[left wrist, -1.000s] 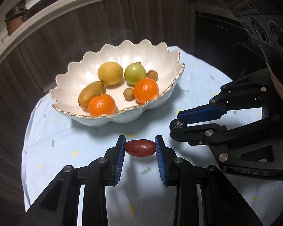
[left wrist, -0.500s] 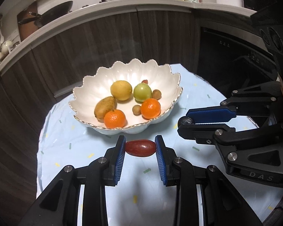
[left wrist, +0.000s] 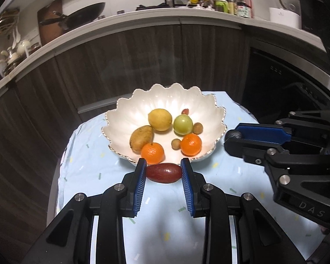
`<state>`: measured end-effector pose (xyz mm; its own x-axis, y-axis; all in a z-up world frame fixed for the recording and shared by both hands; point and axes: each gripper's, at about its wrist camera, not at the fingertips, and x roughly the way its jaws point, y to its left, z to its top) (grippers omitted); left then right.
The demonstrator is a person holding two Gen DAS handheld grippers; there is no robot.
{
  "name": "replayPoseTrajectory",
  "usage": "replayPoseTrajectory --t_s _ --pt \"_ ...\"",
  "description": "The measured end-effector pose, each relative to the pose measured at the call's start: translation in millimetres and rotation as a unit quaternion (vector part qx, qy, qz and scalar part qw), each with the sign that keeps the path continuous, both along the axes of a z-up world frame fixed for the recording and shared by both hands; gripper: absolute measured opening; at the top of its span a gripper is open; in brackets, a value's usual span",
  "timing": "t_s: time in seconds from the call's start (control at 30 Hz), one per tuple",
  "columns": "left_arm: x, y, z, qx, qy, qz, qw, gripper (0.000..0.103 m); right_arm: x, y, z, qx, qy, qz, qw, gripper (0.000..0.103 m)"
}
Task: Organize fruits
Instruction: 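Lift the red date and blueberry and carry both over the white bowl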
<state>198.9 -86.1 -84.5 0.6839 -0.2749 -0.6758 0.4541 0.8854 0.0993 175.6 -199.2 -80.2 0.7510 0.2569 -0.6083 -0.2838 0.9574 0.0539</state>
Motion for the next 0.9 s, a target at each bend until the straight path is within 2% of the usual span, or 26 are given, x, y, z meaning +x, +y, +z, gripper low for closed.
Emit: replayPoseTrajectory --t_s 0.4,0.9 --pt "22 2 14 -0.017 -0.004 0.023 0.9996 0.032 19 -8 14 0.012 -0.01 -0.028 0.999 0.02" --pt "69 -6 14 -0.023 -0.003 0.047 0.9986 0.032 56 -25 11 0.028 -0.004 -0.076 0.997 0.02"
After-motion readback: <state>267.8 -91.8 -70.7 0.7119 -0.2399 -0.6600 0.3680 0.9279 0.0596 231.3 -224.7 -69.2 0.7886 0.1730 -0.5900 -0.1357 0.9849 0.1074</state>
